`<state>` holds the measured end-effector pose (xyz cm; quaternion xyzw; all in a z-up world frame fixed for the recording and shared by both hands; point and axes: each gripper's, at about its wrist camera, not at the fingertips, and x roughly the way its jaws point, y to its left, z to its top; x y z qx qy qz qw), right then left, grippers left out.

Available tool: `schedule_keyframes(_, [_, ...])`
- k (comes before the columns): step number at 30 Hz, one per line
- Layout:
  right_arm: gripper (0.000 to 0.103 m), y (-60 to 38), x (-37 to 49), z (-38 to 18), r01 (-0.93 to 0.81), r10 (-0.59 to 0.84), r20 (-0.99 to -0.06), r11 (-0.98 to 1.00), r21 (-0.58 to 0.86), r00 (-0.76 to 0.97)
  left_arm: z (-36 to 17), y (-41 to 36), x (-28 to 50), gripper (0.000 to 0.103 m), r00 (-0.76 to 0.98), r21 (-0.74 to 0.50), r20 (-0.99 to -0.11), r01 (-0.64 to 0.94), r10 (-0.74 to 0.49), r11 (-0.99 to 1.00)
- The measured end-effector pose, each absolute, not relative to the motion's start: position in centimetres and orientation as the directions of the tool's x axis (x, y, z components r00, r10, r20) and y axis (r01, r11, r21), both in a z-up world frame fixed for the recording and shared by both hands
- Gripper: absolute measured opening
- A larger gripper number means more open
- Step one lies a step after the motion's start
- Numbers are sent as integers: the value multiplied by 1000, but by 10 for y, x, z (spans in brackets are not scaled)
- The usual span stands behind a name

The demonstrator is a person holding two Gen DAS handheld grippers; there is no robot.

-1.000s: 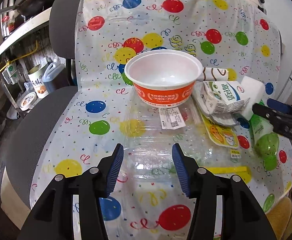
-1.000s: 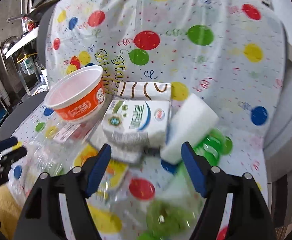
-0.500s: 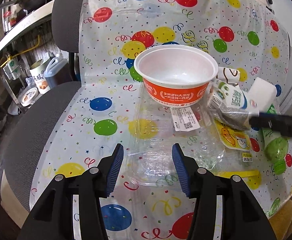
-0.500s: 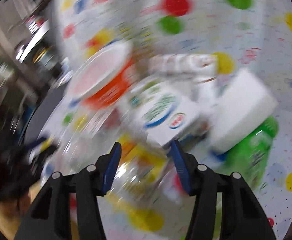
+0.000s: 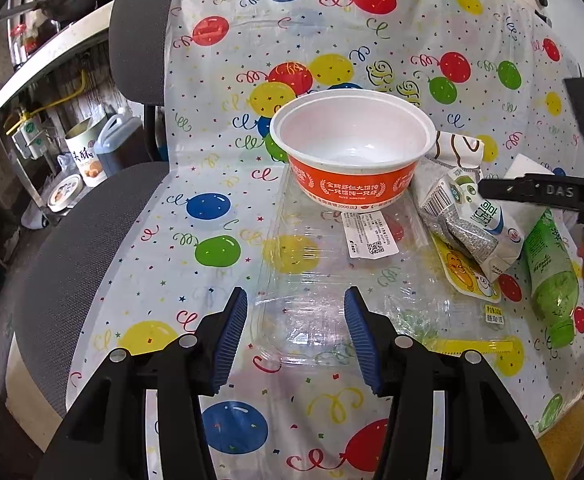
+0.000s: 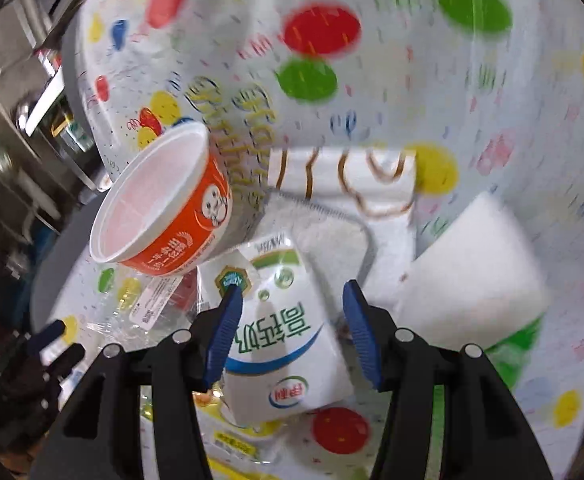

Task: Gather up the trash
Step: 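Grasp the white milk carton with the left tool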

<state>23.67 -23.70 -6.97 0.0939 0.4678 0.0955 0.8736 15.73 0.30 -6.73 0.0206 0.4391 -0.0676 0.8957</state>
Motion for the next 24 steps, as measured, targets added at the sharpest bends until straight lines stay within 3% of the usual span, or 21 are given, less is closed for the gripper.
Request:
schedule_keyframes(7, [49,-214,191,-79,-159,336,-818,942,296,467,-61,1,151,52,615,-26,-781,146,-111,989])
schedule_keyframes(12, [49,-199,145,-74,-174,466,-781,884,435,415,-53,-6,144,52,626,-25,-770,166,-125,986])
schedule_keyframes(15, [49,-201,126,-57,-188,433,-767,900,392,473,-48,-13,136,53,626,-35,-765,195,-151,980])
schedule_keyframes(17, [51,-209,114,-41,-162,340,-756,939,303,559,-44,-20,128,64,626,-45,-757,237,-188,971])
schedule_keyframes(19, [64,-218,104,-26,-126,267,-725,962,244,635,-40,-35,115,87,626,-49,-740,315,-246,948])
schedule_keyframes(24, [74,-246,86,-13,-72,190,-687,978,197,701,-43,-71,93,91,561,-66,-739,489,-372,870])
